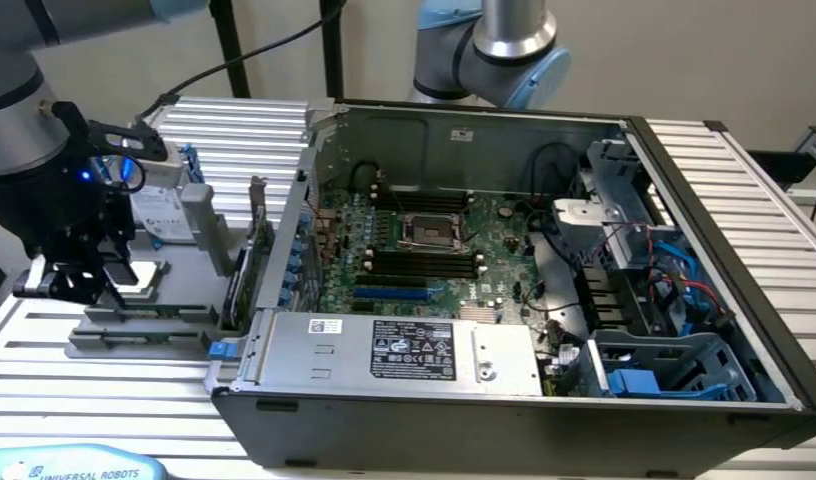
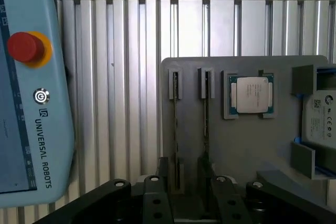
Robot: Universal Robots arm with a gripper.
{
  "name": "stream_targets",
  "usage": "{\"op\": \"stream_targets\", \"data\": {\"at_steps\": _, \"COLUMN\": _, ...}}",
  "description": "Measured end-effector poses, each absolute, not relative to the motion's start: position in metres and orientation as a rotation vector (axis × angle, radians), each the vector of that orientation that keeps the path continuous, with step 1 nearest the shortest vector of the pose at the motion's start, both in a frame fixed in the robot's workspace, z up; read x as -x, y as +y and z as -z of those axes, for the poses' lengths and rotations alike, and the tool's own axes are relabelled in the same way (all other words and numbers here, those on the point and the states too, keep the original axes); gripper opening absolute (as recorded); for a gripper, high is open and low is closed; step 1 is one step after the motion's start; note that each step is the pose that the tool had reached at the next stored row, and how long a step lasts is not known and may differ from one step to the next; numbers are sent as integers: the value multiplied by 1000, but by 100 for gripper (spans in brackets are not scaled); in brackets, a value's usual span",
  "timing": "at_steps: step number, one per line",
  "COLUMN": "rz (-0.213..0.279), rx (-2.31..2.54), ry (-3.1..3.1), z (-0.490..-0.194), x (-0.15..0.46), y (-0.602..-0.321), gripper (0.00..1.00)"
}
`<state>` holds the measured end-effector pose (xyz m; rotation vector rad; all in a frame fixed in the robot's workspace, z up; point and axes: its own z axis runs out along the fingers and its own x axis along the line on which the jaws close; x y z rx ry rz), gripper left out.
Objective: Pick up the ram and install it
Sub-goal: 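Pick up the ram and move it above insertion slot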
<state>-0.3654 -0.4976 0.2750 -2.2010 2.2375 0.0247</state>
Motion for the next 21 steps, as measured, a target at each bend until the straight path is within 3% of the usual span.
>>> {"op": "stream_targets", "data": {"at_steps": 21, "rz": -25, "rx": 2202, "ry": 2236, "z": -237, "x": 370, "y": -497, "gripper": 36}}
